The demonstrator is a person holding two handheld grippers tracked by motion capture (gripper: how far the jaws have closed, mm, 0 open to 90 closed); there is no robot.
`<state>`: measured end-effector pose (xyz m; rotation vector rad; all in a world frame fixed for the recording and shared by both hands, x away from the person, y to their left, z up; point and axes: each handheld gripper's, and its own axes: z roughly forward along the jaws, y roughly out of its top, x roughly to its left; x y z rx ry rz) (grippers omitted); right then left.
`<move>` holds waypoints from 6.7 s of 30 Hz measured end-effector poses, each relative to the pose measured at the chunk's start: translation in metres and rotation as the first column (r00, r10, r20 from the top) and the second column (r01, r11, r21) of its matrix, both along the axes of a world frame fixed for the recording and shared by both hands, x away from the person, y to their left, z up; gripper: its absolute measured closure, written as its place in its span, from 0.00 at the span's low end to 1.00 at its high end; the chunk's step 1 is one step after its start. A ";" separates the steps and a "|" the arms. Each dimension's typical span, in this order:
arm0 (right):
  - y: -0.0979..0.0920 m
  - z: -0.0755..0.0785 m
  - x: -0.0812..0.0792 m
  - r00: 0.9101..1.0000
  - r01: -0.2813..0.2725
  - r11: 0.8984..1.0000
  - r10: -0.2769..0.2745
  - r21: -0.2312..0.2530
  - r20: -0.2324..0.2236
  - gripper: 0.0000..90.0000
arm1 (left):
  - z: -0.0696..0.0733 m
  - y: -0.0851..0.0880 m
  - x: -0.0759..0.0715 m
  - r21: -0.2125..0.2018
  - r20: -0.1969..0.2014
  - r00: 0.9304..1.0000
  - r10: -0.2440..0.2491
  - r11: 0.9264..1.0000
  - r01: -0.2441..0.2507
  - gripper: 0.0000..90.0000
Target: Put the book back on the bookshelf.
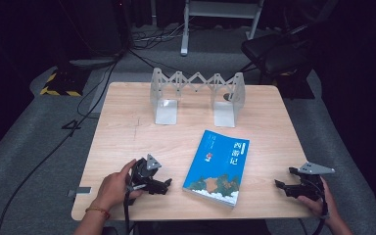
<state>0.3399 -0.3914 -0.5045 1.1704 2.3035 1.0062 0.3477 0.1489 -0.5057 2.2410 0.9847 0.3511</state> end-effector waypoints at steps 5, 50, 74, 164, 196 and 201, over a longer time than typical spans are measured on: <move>0.000 0.000 0.000 0.999 -0.040 0.999 0.040 0.000 0.000 0.17 | 0.001 0.002 0.011 0.007 0.001 0.997 -0.072 0.997 0.072 0.00; 0.108 0.011 0.039 0.913 -0.408 0.912 0.406 -0.053 -0.038 0.30 | 0.000 0.009 0.003 0.000 -0.001 0.990 -0.143 0.990 0.143 0.00; 0.110 0.017 0.029 0.906 -0.423 0.905 0.423 -0.034 -0.027 0.34 | 0.000 0.008 0.002 -0.001 -0.004 0.992 -0.126 0.992 0.126 0.00; 0.147 0.072 0.033 0.924 -0.380 0.923 0.374 0.063 0.084 0.33 | 0.041 -0.139 -0.042 -0.001 0.252 0.911 -0.327 0.941 0.338 0.61; 0.171 0.065 0.036 0.784 -0.617 0.786 0.611 0.035 0.108 0.35 | 0.051 -0.064 -0.025 -0.024 0.209 0.906 -0.368 0.924 0.381 0.80; 0.175 0.049 0.049 0.796 -0.597 0.802 0.594 -0.015 0.112 0.37 | 0.051 -0.059 -0.022 -0.022 0.203 0.907 -0.369 0.924 0.381 0.80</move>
